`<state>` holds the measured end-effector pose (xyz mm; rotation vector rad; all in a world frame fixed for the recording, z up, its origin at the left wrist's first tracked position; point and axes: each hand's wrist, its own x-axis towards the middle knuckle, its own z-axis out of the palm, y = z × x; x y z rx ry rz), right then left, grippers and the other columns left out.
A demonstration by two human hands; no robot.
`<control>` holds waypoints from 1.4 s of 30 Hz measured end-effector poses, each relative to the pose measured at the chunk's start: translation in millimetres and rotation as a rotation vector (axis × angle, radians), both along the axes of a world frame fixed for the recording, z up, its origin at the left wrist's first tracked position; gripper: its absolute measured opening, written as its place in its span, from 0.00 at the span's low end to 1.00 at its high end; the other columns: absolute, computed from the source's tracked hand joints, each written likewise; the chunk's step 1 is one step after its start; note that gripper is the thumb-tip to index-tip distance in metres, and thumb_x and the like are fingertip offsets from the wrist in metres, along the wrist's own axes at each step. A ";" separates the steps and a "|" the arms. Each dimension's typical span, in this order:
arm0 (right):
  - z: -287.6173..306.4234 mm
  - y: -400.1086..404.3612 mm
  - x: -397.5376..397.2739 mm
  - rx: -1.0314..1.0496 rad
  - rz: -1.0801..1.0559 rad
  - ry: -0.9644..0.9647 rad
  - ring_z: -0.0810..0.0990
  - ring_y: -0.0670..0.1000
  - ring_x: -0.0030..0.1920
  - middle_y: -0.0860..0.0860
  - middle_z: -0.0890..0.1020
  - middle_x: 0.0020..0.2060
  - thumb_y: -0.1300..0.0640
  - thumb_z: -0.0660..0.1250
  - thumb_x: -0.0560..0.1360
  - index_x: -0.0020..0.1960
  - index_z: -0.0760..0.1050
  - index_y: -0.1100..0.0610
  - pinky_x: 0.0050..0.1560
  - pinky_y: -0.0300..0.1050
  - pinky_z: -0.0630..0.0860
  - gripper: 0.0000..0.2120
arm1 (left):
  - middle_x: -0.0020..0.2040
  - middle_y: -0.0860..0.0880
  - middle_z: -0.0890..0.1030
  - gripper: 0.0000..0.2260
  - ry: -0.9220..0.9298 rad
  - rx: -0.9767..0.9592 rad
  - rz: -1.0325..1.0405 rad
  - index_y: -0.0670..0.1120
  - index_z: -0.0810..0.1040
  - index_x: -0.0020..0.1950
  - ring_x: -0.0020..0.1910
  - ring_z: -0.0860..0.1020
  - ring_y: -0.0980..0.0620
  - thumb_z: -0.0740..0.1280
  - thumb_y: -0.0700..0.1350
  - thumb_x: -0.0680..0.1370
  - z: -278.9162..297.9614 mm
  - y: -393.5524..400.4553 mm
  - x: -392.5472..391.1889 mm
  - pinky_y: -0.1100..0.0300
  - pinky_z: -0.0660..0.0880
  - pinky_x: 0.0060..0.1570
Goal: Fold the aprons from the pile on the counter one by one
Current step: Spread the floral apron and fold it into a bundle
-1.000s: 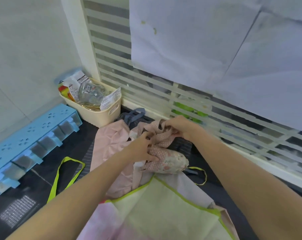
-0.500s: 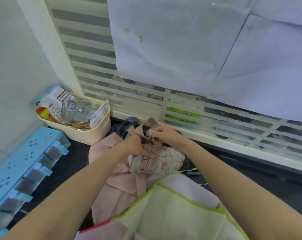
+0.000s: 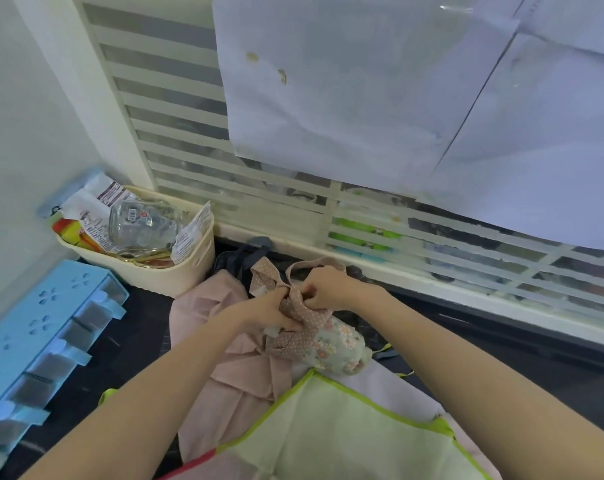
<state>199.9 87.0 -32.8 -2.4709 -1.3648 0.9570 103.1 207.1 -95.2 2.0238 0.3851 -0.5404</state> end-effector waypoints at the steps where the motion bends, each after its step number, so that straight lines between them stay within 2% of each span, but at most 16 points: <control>1: -1.3 1.6 1.0 -0.012 -0.004 -0.006 0.59 0.48 0.26 0.50 0.64 0.24 0.63 0.61 0.76 0.28 0.62 0.57 0.28 0.41 0.56 0.19 | 0.61 0.51 0.72 0.28 -0.027 0.029 0.006 0.45 0.64 0.69 0.62 0.71 0.51 0.73 0.44 0.73 -0.8 -0.2 -1.6 0.62 0.70 0.57; 3: -1.6 1.6 1.0 0.016 -0.107 0.080 0.62 0.49 0.26 0.52 0.66 0.25 0.65 0.60 0.76 0.28 0.65 0.58 0.29 0.40 0.58 0.18 | 0.64 0.48 0.72 0.30 -0.100 0.073 -0.010 0.43 0.62 0.70 0.64 0.71 0.48 0.72 0.45 0.73 -4.3 0.0 -4.3 0.58 0.69 0.61; 5: -1.7 -4.4 9.3 0.192 -0.436 0.404 0.71 0.49 0.31 0.57 0.74 0.33 0.68 0.57 0.77 0.40 0.76 0.65 0.33 0.36 0.68 0.11 | 0.61 0.49 0.72 0.29 -0.166 0.176 -0.066 0.42 0.64 0.69 0.61 0.72 0.48 0.73 0.46 0.73 -4.2 -0.7 -7.2 0.58 0.69 0.56; 7: -0.1 -19.1 18.4 0.394 -0.833 0.761 0.77 0.49 0.35 0.58 0.77 0.38 0.71 0.54 0.77 0.52 0.75 0.68 0.36 0.38 0.78 0.12 | 0.55 0.49 0.73 0.26 -0.220 0.305 -0.138 0.43 0.68 0.63 0.54 0.74 0.48 0.74 0.48 0.71 -5.5 0.4 -11.2 0.59 0.67 0.47; 9: -3.3 -33.6 30.0 0.452 -0.993 0.695 0.78 0.50 0.38 0.56 0.78 0.38 0.73 0.53 0.76 0.48 0.76 0.68 0.36 0.39 0.79 0.12 | 0.51 0.50 0.74 0.21 -0.227 0.379 -0.208 0.46 0.68 0.56 0.50 0.74 0.49 0.74 0.50 0.69 -8.7 2.2 -15.1 0.56 0.68 0.45; 11: -6.8 -40.2 41.3 0.383 -0.879 0.298 0.77 0.52 0.50 0.56 0.80 0.48 0.73 0.55 0.75 0.45 0.78 0.62 0.45 0.40 0.78 0.14 | 0.50 0.50 0.73 0.20 -0.226 0.436 -0.271 0.48 0.67 0.53 0.49 0.73 0.49 0.74 0.50 0.69 -7.1 2.3 -14.5 0.54 0.69 0.46; 15: -17.7 -32.5 44.9 0.018 -0.109 -0.279 0.57 0.57 0.72 0.52 0.62 0.73 0.68 0.59 0.74 0.70 0.68 0.52 0.72 0.53 0.56 0.25 | 0.60 0.49 0.68 0.23 -0.221 0.514 -0.363 0.45 0.68 0.59 0.53 0.73 0.48 0.73 0.50 0.69 4.1 -2.6 -7.8 0.58 0.68 0.45; 17: -20.9 -24.3 39.5 -0.116 0.097 -0.463 0.49 0.58 0.75 0.49 0.54 0.75 0.63 0.61 0.76 0.70 0.68 0.48 0.73 0.58 0.47 0.24 | 0.62 0.49 0.66 0.22 -0.199 0.514 -0.380 0.45 0.68 0.57 0.53 0.72 0.48 0.73 0.50 0.69 4.0 -3.1 -7.3 0.59 0.66 0.44; 20: -25.4 -16.5 39.1 -0.198 0.320 -0.645 0.50 0.55 0.75 0.50 0.58 0.74 0.60 0.62 0.78 0.66 0.74 0.54 0.74 0.58 0.44 0.17 | 0.61 0.48 0.68 0.22 -0.198 0.502 -0.355 0.47 0.68 0.55 0.52 0.72 0.48 0.74 0.53 0.69 1.7 -2.6 -10.0 0.56 0.70 0.48; 23: -13.9 -10.0 36.6 0.056 0.319 -0.563 0.73 0.54 0.58 0.54 0.79 0.53 0.56 0.61 0.75 0.47 0.80 0.57 0.69 0.50 0.61 0.09 | 0.62 0.48 0.73 0.28 -0.211 0.484 -0.295 0.46 0.68 0.66 0.57 0.74 0.47 0.72 0.56 0.71 0.2 -4.0 -12.1 0.56 0.71 0.52; 25: 5.7 -9.9 34.3 0.112 0.179 -0.296 0.73 0.51 0.34 0.51 0.77 0.30 0.58 0.64 0.72 0.30 0.71 0.56 0.45 0.45 0.71 0.12 | 0.60 0.47 0.76 0.28 -0.198 0.428 -0.222 0.47 0.66 0.67 0.57 0.75 0.47 0.70 0.56 0.73 -1.8 -2.7 -12.0 0.57 0.71 0.51; 27: 26.6 -15.3 32.6 -0.023 0.096 -0.116 0.70 0.47 0.26 0.50 0.75 0.23 0.58 0.63 0.73 0.28 0.67 0.57 0.35 0.41 0.69 0.15 | 0.60 0.46 0.76 0.26 -0.164 0.405 -0.174 0.46 0.66 0.67 0.57 0.75 0.46 0.69 0.55 0.74 -4.1 -0.3 -11.1 0.58 0.70 0.50; 30: 48.6 -27.2 40.5 -0.215 -0.047 0.015 0.73 0.47 0.25 0.53 0.79 0.25 0.51 0.55 0.79 0.33 0.71 0.63 0.41 0.39 0.73 0.21 | 0.64 0.45 0.75 0.27 -0.105 0.383 -0.156 0.46 0.64 0.70 0.62 0.73 0.45 0.68 0.53 0.76 -1.8 0.2 -8.0 0.60 0.68 0.54; 33: 48.2 -36.9 42.9 -0.369 -0.170 0.185 0.79 0.51 0.30 0.57 0.82 0.36 0.56 0.51 0.81 0.40 0.71 0.65 0.40 0.44 0.75 0.18 | 0.64 0.46 0.74 0.27 -0.072 0.368 -0.168 0.46 0.64 0.71 0.64 0.71 0.46 0.68 0.52 0.75 1.7 -3.4 0.0 0.62 0.67 0.53; 37: 27.5 -47.1 36.7 -0.554 -0.025 0.068 0.79 0.56 0.47 0.60 0.80 0.54 0.64 0.59 0.79 0.59 0.76 0.66 0.39 0.43 0.78 0.12 | 0.64 0.45 0.74 0.30 -0.043 0.402 -0.203 0.48 0.62 0.72 0.63 0.72 0.45 0.69 0.55 0.74 -1.1 -4.4 6.5 0.55 0.70 0.60; 42: 5.7 -61.2 23.7 -0.549 -0.027 -0.075 0.75 0.54 0.47 0.56 0.76 0.51 0.51 0.69 0.75 0.65 0.69 0.64 0.39 0.43 0.75 0.25 | 0.65 0.46 0.74 0.28 -0.098 0.385 -0.201 0.47 0.64 0.72 0.63 0.73 0.47 0.69 0.51 0.75 1.0 -8.7 7.1 0.63 0.67 0.53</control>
